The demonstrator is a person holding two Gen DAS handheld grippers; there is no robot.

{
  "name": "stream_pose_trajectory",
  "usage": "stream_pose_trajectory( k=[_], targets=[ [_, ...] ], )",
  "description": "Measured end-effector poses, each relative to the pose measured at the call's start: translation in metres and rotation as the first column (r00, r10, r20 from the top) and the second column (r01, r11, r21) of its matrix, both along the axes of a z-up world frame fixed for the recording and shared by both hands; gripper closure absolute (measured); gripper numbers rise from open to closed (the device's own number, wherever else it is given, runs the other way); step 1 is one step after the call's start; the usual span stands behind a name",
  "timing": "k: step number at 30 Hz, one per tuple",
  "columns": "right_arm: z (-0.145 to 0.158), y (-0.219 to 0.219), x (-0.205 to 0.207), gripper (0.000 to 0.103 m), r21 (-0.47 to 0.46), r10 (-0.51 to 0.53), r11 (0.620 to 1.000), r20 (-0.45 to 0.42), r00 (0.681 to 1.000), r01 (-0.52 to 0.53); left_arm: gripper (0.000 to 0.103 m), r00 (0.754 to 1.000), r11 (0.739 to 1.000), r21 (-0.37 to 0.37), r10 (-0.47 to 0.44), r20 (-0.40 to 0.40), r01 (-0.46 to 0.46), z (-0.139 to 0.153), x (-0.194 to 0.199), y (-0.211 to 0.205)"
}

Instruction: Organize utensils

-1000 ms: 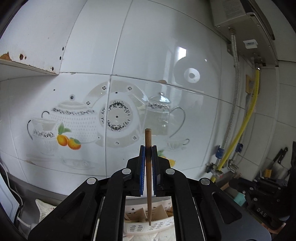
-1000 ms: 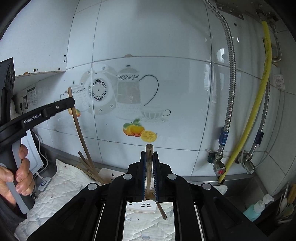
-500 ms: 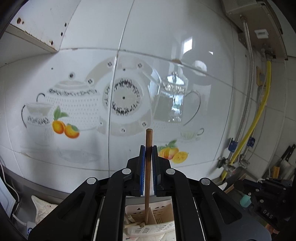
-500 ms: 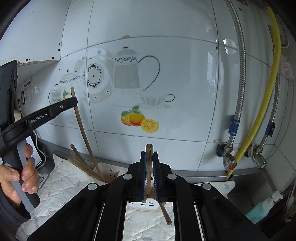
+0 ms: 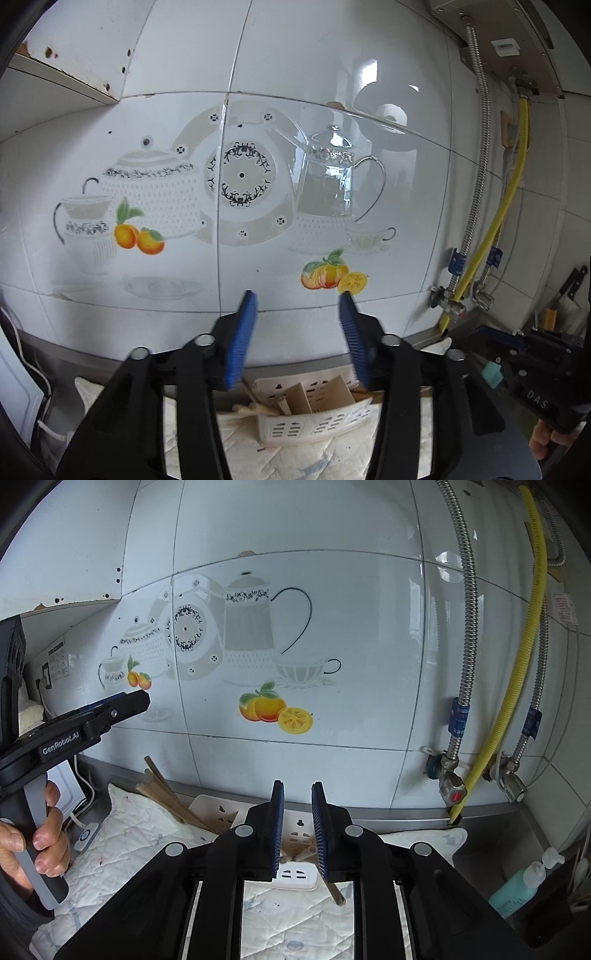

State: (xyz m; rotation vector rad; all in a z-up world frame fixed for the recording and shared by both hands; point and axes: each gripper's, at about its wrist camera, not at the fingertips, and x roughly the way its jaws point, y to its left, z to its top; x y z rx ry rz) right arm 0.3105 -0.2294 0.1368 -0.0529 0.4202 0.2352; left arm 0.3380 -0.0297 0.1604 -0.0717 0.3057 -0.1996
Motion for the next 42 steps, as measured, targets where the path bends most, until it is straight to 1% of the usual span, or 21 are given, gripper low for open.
stream_pose_trajectory(
  k=[2, 3, 4, 5, 6, 8, 10, 11, 14, 15, 17, 20, 22, 26, 31, 32, 34, 35, 39, 42],
  targets=[
    [0.000, -0.001, -0.012, 0.082, 0.007, 0.001, 1.000, 0.006, 1.000, -0.001, 0.044, 1.000, 1.000, 0.003, -0.002, 0.001, 0.002, 0.000, -0.012, 0.002],
    [0.000, -0.002, -0.018, 0.080, 0.010, 0.001, 1.000, 0.010, 1.000, -0.001, 0.041, 1.000, 1.000, 0.005, 0.001, -0.004, -0.001, 0.000, -0.018, 0.004],
    [-0.001, -0.001, -0.024, 0.080, 0.008, 0.003, 1.000, 0.010, 1.000, -0.003, 0.033, 1.000, 1.000, 0.006, 0.006, -0.008, -0.006, -0.001, -0.025, 0.006],
    [-0.002, -0.001, -0.029, 0.080, 0.006, 0.004, 1.000, 0.011, 1.000, -0.004, 0.027, 1.000, 1.000, 0.008, 0.008, -0.004, -0.008, -0.001, -0.033, 0.007],
    [-0.004, 0.000, -0.035, 0.080, 0.004, 0.005, 1.000, 0.013, 1.000, -0.005, 0.025, 1.000, 1.000, 0.014, 0.014, -0.001, -0.014, -0.002, -0.040, 0.009],
    [-0.008, 0.000, -0.048, 0.078, -0.001, 0.001, 1.000, 0.017, 1.000, -0.001, 0.017, 1.000, 1.000, 0.018, 0.025, -0.005, -0.025, -0.005, -0.053, 0.013],
    [-0.013, 0.001, -0.062, 0.073, -0.003, -0.007, 1.000, 0.021, 1.000, 0.007, 0.013, 0.999, 0.999, 0.032, 0.030, -0.011, -0.030, -0.010, -0.068, 0.017],
    [-0.016, 0.002, -0.068, 0.072, -0.003, -0.006, 1.000, 0.021, 1.000, 0.006, 0.009, 0.999, 0.999, 0.040, 0.033, -0.015, -0.032, -0.012, -0.074, 0.018],
    [-0.027, 0.005, -0.086, 0.070, -0.016, -0.005, 1.000, 0.016, 1.000, 0.005, 0.005, 0.999, 0.997, 0.057, 0.047, -0.022, -0.046, -0.022, -0.096, 0.024],
    [-0.031, 0.006, -0.092, 0.069, -0.015, -0.003, 1.000, 0.013, 1.000, 0.003, 0.005, 0.998, 0.997, 0.058, 0.055, -0.025, -0.053, -0.026, -0.103, 0.027],
    [-0.039, 0.007, -0.104, 0.063, -0.005, 0.000, 1.000, 0.004, 1.000, 0.000, 0.005, 0.998, 0.998, 0.047, 0.050, -0.045, -0.048, -0.034, -0.116, 0.032],
    [-0.051, 0.008, -0.121, 0.061, -0.001, -0.007, 1.000, -0.001, 1.000, 0.007, 0.005, 0.995, 0.997, 0.059, 0.062, -0.072, -0.058, -0.048, -0.132, 0.038],
    [-0.060, 0.010, -0.132, 0.056, 0.002, -0.008, 1.000, -0.013, 1.000, 0.008, 0.005, 0.994, 0.996, 0.064, 0.072, -0.084, -0.067, -0.057, -0.143, 0.043],
    [-0.071, 0.012, -0.150, 0.050, -0.004, -0.011, 1.000, -0.023, 1.000, 0.011, 0.005, 0.990, 0.996, 0.054, 0.077, -0.120, -0.071, -0.073, -0.160, 0.052],
    [-0.080, 0.012, -0.169, 0.036, -0.002, -0.022, 1.000, -0.029, 0.999, 0.022, 0.005, 0.985, 0.995, 0.048, 0.097, -0.143, -0.091, -0.084, -0.181, 0.060],
    [-0.082, 0.013, -0.172, 0.034, -0.004, -0.025, 1.000, -0.028, 0.999, 0.025, 0.005, 0.983, 0.994, 0.043, 0.104, -0.151, -0.099, -0.086, -0.185, 0.062],
    [-0.085, 0.016, -0.178, 0.027, -0.024, -0.033, 0.999, -0.026, 0.999, 0.032, 0.005, 0.981, 0.994, 0.034, 0.112, -0.156, -0.108, -0.089, -0.194, 0.066],
    [-0.087, 0.016, -0.181, 0.026, -0.035, -0.042, 0.999, -0.022, 0.999, 0.041, 0.005, 0.982, 0.993, 0.033, 0.118, -0.150, -0.115, -0.091, -0.199, 0.067],
    [-0.096, 0.017, -0.189, 0.017, -0.057, -0.057, 0.997, -0.032, 0.998, 0.055, 0.005, 0.979, 0.990, 0.060, 0.134, -0.156, -0.127, -0.096, -0.213, 0.067],
    [-0.104, 0.016, -0.194, 0.014, -0.057, -0.060, 0.997, -0.046, 0.997, 0.057, 0.005, 0.979, 0.989, 0.070, 0.137, -0.149, -0.128, -0.098, -0.224, 0.067]
  ],
)
